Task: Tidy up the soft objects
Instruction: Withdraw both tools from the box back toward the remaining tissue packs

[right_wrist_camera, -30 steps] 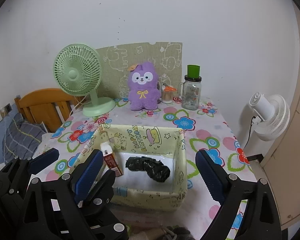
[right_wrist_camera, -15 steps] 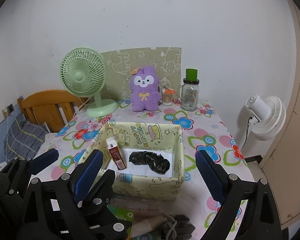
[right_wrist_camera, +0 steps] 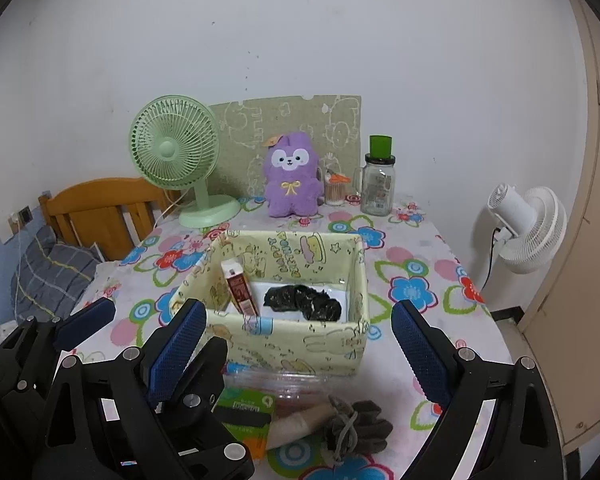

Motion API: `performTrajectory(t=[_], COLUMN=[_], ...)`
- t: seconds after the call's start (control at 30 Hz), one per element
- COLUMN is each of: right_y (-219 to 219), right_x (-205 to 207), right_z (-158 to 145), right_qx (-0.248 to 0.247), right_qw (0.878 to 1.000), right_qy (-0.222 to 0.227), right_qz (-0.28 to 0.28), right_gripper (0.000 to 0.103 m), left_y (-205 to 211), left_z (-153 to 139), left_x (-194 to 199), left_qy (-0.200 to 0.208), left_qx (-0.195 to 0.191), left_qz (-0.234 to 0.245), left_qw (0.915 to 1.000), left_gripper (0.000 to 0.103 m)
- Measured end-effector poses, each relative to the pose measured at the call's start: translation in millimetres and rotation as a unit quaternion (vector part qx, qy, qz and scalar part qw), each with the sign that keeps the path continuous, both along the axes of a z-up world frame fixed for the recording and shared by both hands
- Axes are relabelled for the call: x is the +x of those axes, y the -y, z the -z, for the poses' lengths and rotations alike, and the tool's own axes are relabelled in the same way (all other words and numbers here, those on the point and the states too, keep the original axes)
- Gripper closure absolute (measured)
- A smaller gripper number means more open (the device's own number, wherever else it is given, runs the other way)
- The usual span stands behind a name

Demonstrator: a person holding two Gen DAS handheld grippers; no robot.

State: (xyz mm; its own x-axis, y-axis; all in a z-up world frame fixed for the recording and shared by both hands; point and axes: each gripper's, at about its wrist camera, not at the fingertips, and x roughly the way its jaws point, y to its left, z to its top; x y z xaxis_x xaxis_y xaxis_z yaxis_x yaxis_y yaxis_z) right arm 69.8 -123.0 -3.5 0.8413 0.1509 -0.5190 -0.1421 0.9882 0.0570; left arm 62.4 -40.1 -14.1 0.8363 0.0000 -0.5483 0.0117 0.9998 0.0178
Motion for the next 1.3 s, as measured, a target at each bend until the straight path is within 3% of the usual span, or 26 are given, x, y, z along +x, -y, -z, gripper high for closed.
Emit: performTrajectory(t=[0.4,1.17,1.3], right_y=[6.2,-2.2,-8.4], right_x=[-15.7,-8.7,-5.0], right_z=[20.1,61.9,67.5], right_qx=[-0.002,0.009,0.003], right_qw=[1.0,0.997,0.997], right_qy=[-0.009,-0.071,-0.074], right_qz=[0.01,0.0,0.011], right_gripper=[0.007,0.007,0.007], left_y=[5.4,-0.7,-5.9], left_z=[19.6,56.1,62.0], left_x=[-13.5,-9.9,-5.1], left_qy=[-0.012,-0.05,-0.06], left_qx=[-0.015,-0.002,0.004], left_qz=[0.006,0.007,0.008], left_qw=[0.9998,0.9987,0.9982], left_gripper=[0.012,0.012,0.016])
